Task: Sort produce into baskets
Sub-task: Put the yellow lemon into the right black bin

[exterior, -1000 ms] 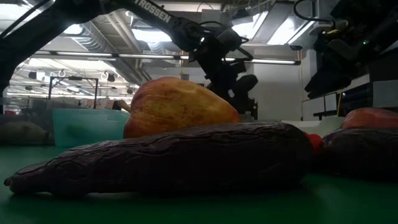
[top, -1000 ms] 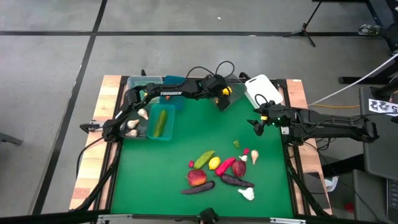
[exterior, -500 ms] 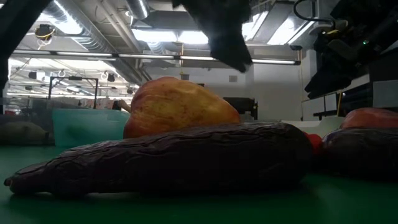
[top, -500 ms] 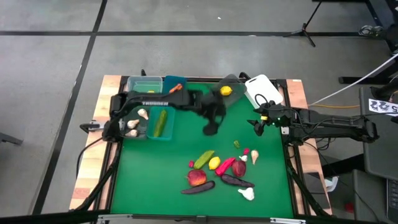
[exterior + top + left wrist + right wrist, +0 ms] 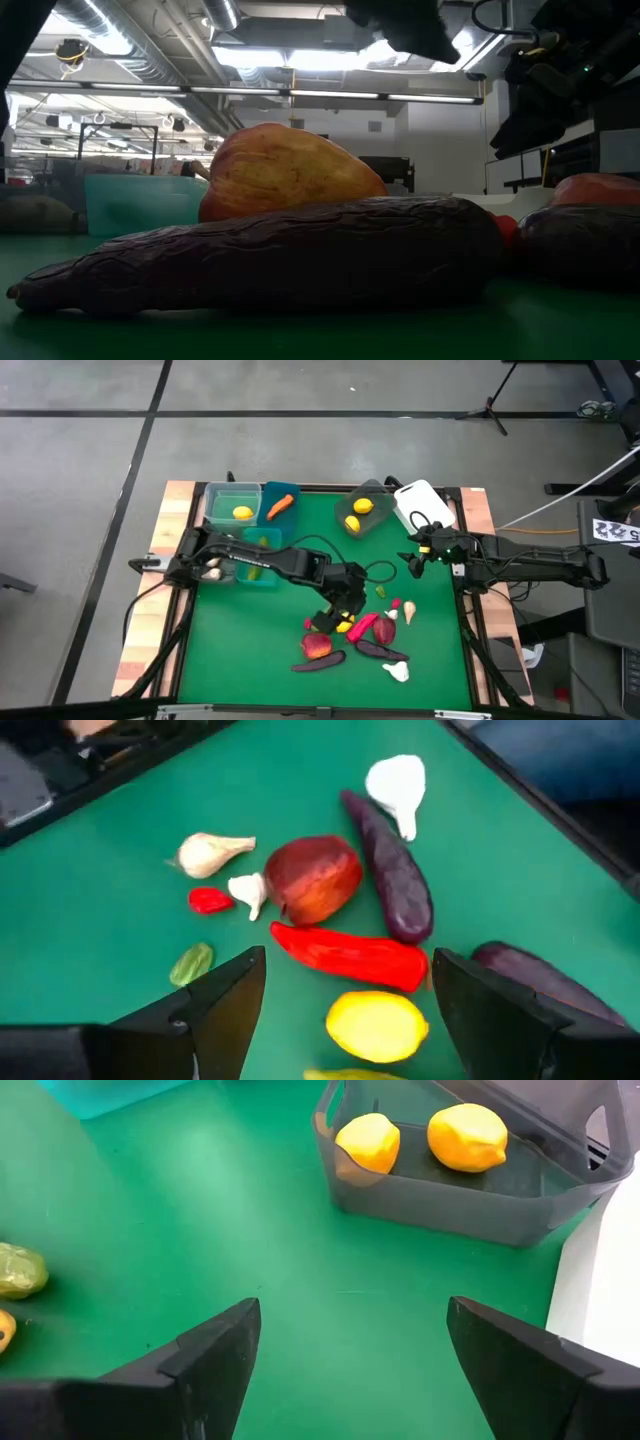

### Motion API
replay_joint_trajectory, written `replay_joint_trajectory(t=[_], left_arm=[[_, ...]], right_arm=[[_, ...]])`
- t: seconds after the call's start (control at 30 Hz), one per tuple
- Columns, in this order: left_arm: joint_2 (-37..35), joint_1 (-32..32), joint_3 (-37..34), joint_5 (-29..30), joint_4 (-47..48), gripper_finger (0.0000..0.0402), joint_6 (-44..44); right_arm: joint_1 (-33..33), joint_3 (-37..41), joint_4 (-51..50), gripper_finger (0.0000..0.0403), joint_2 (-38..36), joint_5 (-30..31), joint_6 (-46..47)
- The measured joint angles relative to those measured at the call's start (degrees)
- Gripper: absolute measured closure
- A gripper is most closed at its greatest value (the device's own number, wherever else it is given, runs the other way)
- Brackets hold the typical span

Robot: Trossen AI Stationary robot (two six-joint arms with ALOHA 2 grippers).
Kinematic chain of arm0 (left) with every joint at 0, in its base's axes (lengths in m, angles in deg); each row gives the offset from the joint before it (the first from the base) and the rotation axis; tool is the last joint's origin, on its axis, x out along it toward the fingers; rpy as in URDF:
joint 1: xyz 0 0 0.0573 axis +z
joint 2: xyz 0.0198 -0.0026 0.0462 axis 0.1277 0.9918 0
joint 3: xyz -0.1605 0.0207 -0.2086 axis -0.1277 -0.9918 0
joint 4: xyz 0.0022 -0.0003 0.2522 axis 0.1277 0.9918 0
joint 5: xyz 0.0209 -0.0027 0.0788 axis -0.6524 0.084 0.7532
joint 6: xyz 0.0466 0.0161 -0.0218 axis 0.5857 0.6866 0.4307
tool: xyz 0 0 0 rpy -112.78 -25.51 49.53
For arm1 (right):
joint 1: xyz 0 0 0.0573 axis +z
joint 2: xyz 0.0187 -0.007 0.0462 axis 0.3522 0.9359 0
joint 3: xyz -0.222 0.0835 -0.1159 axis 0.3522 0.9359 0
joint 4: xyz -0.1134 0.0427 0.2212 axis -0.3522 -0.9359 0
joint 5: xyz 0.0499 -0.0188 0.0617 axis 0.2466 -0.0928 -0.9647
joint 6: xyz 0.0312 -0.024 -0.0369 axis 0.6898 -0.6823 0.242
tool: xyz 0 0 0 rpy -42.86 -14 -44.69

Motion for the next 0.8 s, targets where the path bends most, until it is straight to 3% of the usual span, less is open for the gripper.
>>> replay_joint_trajectory(t=[0.13, 0.43, 0.8], left_arm=[[2.6, 0.5, 0.0, -0.6, 0.1, 0.0121, 1.6], [8.3, 2.9, -0.1, -12.0, -2.6, 0.0121, -1.7], [10.4, 3.5, -0.7, -13.1, -0.5, 0.0121, -2.3]], right_arm=[[0.0, 0.0, 0.0, 0.0084, 0.0, 0.0, 0.0], [0.0, 4.0, 3.2, 0.0084, 0.0, -0.4, 0.4], [0.0, 4.5, 3.8, 0.0084, 0.0, -0.6, 1.5]])
